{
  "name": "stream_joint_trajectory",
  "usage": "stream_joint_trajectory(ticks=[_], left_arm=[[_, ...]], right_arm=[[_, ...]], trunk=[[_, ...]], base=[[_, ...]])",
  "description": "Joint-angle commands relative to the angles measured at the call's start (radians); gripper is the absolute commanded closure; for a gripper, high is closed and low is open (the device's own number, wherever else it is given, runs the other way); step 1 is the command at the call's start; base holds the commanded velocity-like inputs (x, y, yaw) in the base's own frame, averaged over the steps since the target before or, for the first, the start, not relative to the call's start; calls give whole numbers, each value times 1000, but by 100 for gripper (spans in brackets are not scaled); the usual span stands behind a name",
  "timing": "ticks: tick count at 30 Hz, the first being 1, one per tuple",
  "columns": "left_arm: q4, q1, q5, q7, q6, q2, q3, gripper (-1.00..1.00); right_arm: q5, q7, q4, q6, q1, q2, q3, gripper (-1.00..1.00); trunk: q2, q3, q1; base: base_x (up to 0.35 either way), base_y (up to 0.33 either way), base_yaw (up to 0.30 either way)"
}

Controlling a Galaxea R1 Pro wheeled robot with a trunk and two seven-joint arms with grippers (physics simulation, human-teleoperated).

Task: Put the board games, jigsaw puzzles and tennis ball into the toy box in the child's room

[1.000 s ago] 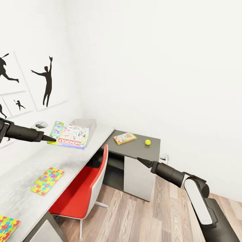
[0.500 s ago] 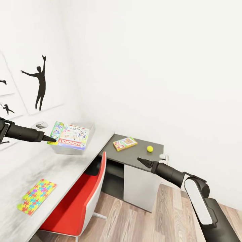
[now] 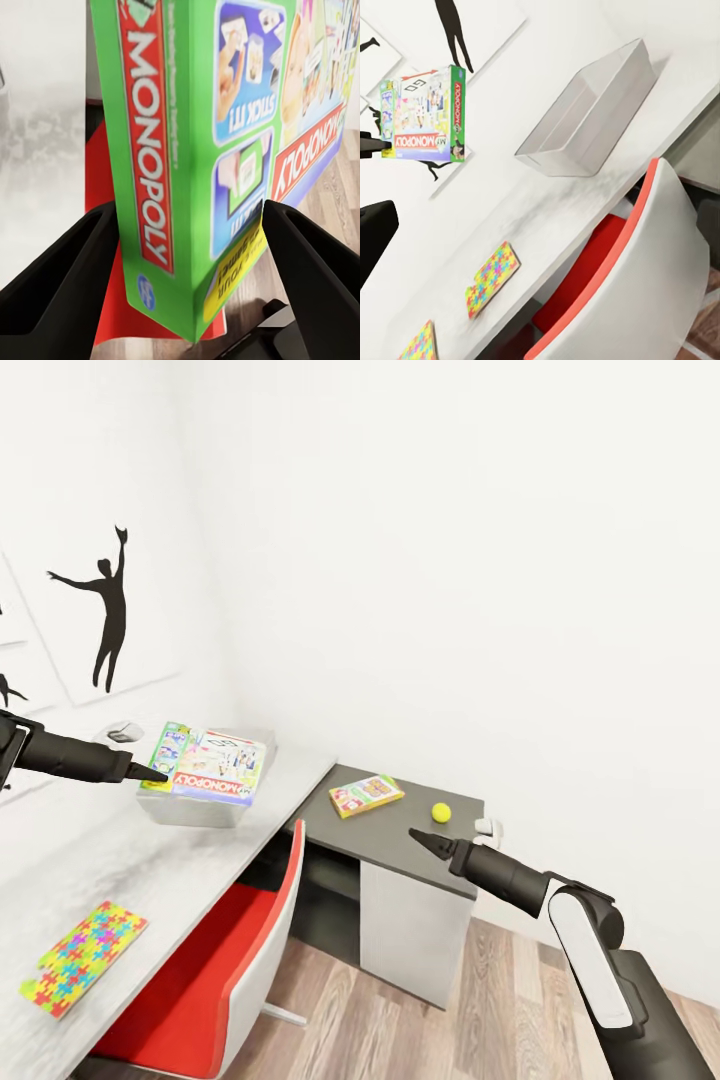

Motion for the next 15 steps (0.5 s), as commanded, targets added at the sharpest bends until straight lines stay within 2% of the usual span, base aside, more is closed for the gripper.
stream_joint_trajectory(ticks=[1, 7, 15], left_arm=[[-1, -1, -9, -9, 10, 0, -2, 100], [-1, -1, -9, -9, 10, 0, -2, 100], [-1, -1, -9, -9, 10, 0, -2, 100]], right_arm=[[-2, 1, 0, 7, -1, 0, -1, -100], [-2, 1, -1, 6, -1, 0, -1, -100], [-2, 1, -1, 6, -1, 1, -1, -100]], trunk=[[-2, -2, 1], [-2, -2, 1], [-2, -2, 1]], base=[[6, -10, 1], [72, 5, 0], [268, 28, 1]])
